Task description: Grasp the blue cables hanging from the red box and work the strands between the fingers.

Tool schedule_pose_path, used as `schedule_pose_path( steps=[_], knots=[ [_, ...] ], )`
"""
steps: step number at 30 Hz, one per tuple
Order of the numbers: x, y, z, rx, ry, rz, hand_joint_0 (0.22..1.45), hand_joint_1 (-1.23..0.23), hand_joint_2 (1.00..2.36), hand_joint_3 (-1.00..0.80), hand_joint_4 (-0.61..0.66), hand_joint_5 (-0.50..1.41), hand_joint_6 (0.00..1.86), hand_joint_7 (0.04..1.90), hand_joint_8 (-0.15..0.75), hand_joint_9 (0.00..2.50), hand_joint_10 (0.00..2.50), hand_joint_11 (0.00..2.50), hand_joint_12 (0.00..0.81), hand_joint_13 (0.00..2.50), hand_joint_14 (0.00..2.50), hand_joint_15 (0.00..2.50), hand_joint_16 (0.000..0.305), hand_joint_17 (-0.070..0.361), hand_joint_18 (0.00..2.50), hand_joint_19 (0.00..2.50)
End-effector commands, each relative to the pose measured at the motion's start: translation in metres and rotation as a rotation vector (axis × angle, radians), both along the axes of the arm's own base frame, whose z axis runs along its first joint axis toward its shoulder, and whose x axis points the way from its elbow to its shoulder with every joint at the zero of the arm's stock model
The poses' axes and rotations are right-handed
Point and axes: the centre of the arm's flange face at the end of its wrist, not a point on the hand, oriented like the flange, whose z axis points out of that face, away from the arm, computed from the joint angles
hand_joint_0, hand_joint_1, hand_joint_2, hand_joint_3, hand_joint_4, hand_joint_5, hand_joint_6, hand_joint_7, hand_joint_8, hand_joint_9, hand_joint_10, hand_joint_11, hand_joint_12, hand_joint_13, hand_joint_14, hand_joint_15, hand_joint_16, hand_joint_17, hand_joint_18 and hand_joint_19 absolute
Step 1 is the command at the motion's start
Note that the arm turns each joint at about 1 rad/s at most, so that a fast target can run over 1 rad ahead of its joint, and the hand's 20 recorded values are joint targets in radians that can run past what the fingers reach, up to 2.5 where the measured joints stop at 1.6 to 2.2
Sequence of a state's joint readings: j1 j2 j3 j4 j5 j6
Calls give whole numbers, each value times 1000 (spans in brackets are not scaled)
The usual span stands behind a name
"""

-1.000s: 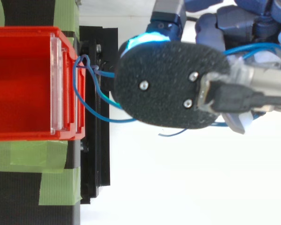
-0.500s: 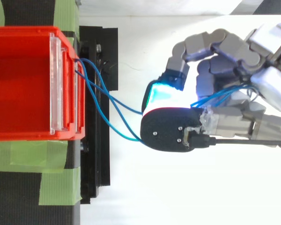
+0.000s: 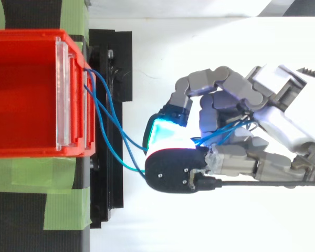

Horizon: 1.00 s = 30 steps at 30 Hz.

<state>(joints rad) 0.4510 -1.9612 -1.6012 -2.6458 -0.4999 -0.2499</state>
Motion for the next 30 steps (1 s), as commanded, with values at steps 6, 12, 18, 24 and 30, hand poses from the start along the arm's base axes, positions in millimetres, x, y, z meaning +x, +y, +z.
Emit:
schedule_pose_path(
  steps=[6, 12, 18, 24, 30],
  knots=[
    [1, 2, 0, -44, 25, 2, 873, -667, 1013, -190, 170, 126, 1191, 1110, 376, 674, 2500, 2465, 418, 998, 2500, 1322, 45, 102, 1373, 1281],
    [-1, 1, 0, -52, 42, 3, 874, -667, 1013, -194, 170, 126, 1194, 1100, 376, 674, 2500, 2465, 418, 998, 2500, 1322, 45, 102, 1373, 1281],
    [-4, -1, -3, -66, 72, 3, 872, -667, 1013, -183, 171, 128, 1189, 1113, 376, 674, 2500, 2465, 418, 998, 2500, 1322, 45, 102, 1373, 1281],
    [-7, -2, -4, -83, 105, 4, 870, -670, 1013, -151, 176, 140, 1185, 1126, 376, 674, 2500, 2465, 418, 998, 2500, 1322, 45, 102, 1373, 1281],
    [-9, -3, -5, -91, 122, 4, 870, -673, 1012, -147, 178, 143, 1188, 1126, 376, 674, 2500, 2465, 418, 998, 2500, 1322, 45, 102, 1373, 1281]
  ],
)
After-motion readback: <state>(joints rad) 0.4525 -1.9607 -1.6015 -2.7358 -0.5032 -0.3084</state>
